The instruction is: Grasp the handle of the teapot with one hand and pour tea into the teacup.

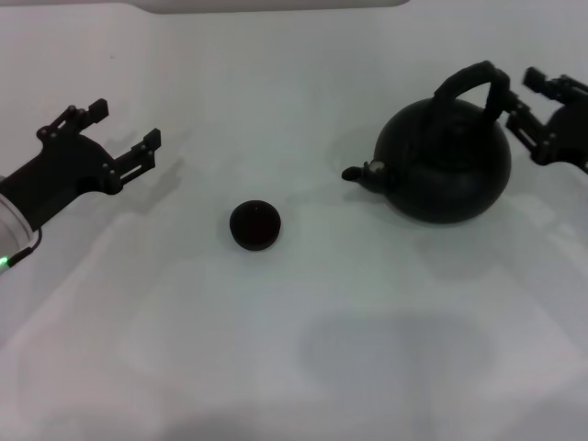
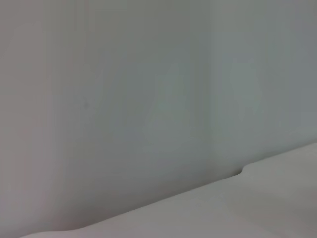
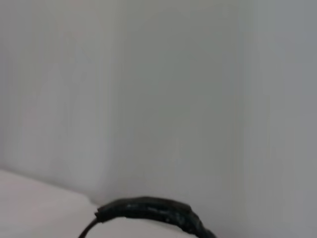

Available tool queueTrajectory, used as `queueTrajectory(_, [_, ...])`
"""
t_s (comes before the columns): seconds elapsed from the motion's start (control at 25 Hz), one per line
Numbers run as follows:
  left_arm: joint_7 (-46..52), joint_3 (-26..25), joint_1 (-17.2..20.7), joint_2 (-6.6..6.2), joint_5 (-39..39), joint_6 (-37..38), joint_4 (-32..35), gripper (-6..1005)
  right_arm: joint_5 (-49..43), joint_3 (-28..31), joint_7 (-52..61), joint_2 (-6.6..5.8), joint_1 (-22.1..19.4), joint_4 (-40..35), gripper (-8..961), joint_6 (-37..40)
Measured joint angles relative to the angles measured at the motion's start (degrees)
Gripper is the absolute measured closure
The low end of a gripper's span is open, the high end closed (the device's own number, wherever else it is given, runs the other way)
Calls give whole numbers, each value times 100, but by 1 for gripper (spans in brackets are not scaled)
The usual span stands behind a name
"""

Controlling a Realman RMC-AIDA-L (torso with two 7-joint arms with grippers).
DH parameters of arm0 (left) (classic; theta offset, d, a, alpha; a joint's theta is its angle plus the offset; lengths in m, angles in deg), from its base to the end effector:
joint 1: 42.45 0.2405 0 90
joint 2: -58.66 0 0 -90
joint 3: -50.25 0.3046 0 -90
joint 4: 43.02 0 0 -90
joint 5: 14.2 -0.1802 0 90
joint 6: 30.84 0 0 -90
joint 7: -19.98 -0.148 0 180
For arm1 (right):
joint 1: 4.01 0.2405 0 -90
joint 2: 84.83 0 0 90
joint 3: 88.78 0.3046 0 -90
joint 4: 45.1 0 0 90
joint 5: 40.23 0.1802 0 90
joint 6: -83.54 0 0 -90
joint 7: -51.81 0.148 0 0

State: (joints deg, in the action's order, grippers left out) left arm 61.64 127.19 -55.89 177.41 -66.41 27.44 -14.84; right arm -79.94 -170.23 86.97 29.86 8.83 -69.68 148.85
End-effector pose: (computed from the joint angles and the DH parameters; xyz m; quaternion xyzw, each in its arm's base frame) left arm -0.3491 0.2967 -0.0452 -0.8495 -0.2179 -0.2479 0.4115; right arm 0.3582 0.2923 -0.0116 -0.8312 0.1841 0.2804 0.4434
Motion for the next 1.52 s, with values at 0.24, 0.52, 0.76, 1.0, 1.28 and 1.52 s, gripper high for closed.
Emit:
queueTrajectory(0.24, [0, -49, 54, -14, 16, 0, 35, 158, -8, 502, -298, -71, -302, -19, 475, 457])
queueTrajectory(0.52, [-361, -672, 226, 0, 50, 326, 38, 157, -11, 1182, -814, -153, -564, 1, 265, 773])
queueTrajectory(0.76, [-837, -1238, 359, 25, 77, 788, 6, 157, 13, 1885, -1725, -15, -635, 6, 190, 944])
queueTrajectory(1.0, [-1286, -1731, 433, 31, 445, 1055, -124, 157, 69, 2666, -2169, 69, -468, 104, 127, 936])
queueTrajectory(1.28, [-2081, -1742, 394, 33, 1929, 1387, -884, 157, 350, 3511, -2201, 39, -34, 681, 126, 561])
queueTrajectory(1.52, [-2268, -1748, 371, 31, 2346, 1462, -1231, 157, 351, 3553, -2254, 23, 35, 711, 126, 25])
